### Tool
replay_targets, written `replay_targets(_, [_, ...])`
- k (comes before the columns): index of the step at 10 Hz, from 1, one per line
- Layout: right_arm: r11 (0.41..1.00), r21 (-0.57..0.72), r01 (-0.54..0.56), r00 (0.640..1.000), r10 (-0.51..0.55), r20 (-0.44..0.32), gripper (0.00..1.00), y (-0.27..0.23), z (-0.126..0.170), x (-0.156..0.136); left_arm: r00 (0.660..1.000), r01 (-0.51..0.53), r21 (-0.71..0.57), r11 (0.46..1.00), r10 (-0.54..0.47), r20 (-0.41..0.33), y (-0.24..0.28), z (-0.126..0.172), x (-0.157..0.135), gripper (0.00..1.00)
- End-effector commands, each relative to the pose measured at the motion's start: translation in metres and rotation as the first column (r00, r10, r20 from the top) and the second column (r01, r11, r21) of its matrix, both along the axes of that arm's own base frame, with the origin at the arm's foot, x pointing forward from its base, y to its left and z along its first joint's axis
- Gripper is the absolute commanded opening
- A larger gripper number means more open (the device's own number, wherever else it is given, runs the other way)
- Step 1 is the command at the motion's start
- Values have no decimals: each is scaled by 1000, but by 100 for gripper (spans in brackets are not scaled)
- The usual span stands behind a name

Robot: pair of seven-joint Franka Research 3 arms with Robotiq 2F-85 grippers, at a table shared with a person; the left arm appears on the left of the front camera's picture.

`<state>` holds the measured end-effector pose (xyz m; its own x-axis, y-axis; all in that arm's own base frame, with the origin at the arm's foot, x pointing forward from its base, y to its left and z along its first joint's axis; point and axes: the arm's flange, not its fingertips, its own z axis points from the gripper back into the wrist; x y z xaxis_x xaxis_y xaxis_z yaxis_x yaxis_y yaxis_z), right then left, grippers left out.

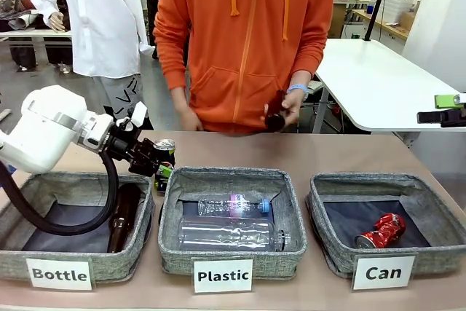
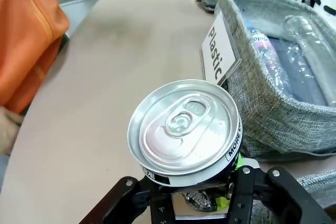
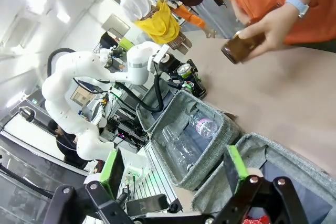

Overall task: Sort the can waste into the basket.
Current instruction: Pick up the can waste from the table and place it in the right Fabric basket.

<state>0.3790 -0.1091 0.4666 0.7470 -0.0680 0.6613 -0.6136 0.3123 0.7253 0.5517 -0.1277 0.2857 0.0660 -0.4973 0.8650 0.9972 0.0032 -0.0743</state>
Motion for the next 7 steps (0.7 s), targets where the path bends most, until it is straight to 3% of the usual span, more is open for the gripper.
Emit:
replay_targets(1, [1000,-1,-9,1000,9,18,100,0,-1,-3,999,-47,-64,997,49,25,14,38,-11,0])
replay_targets(2, [1000,-1,-9,1000,9,18,100,0,-1,-3,994,-94,-92,991,99,55,32,76,-22,0])
replay_targets(4, [1000,-1,-9,1000,9,18,100,0,-1,-3,994,-112,-102,988,111,-18,87,148,-65,0])
replay_targets(5, [1000,-1,-9,1000,9,18,100,0,-1,-3,995,-40,-65,997,34,-95,122,174,-97,0])
replay_targets(7, [1000,-1,-9,1000,9,18,100,0,-1,-3,995,-77,63,995,81,-59,176,198,-155,0])
